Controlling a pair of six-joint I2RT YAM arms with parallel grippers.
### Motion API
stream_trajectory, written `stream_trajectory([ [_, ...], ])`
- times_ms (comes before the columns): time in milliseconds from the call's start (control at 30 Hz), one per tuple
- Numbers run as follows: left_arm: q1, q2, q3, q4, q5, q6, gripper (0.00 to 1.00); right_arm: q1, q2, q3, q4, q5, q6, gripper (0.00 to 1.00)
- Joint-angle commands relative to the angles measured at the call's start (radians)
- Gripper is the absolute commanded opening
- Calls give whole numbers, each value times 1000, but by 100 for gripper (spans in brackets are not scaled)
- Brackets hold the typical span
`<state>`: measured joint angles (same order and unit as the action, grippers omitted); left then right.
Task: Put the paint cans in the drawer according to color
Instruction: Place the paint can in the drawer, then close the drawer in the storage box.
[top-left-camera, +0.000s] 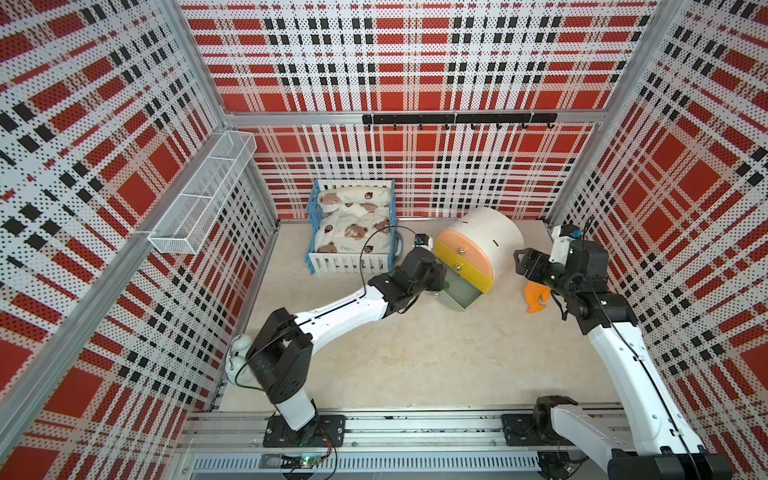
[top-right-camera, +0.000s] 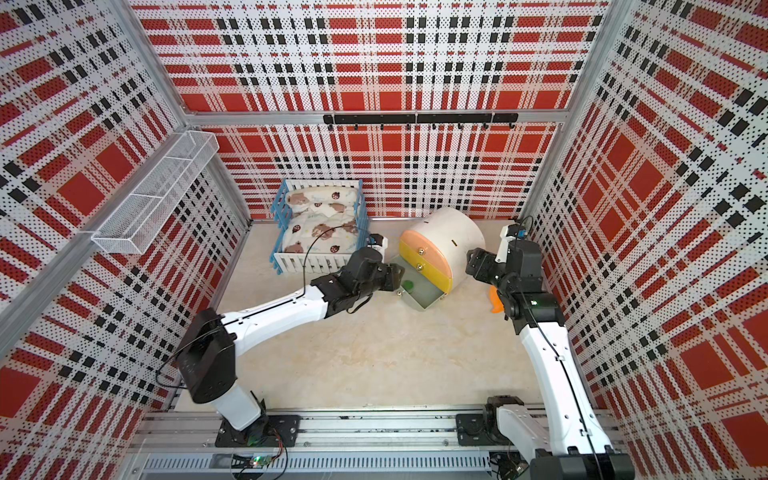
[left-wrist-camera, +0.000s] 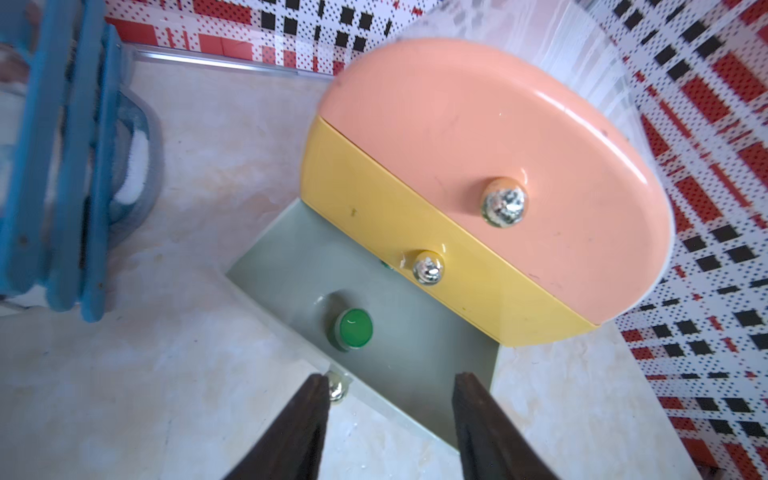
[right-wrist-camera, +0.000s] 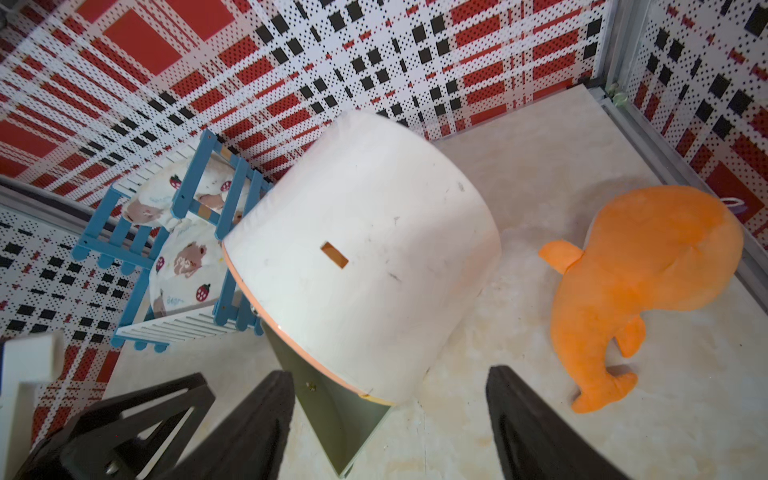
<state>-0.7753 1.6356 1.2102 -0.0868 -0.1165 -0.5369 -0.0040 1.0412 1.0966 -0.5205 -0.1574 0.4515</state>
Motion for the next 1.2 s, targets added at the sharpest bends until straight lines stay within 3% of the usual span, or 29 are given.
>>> stream_trajectory([
  [0, 70, -64, -122, 151, 135, 18, 53, -40, 59, 53, 52, -64, -26, 80],
  [233, 151, -151, -343, 323, 290, 18, 53, -78, 225, 178, 81, -136, -59, 82],
  [467, 147, -129, -432, 437, 348, 41, 50, -84, 390, 312, 96, -209, -68, 82],
  [700, 109, -26, -410, 486, 357, 58, 46, -88, 517, 403, 113, -236, -59, 81],
  [1167, 112, 197, -328, 606, 459, 17, 41, -87, 620, 406, 132, -303, -100, 80],
])
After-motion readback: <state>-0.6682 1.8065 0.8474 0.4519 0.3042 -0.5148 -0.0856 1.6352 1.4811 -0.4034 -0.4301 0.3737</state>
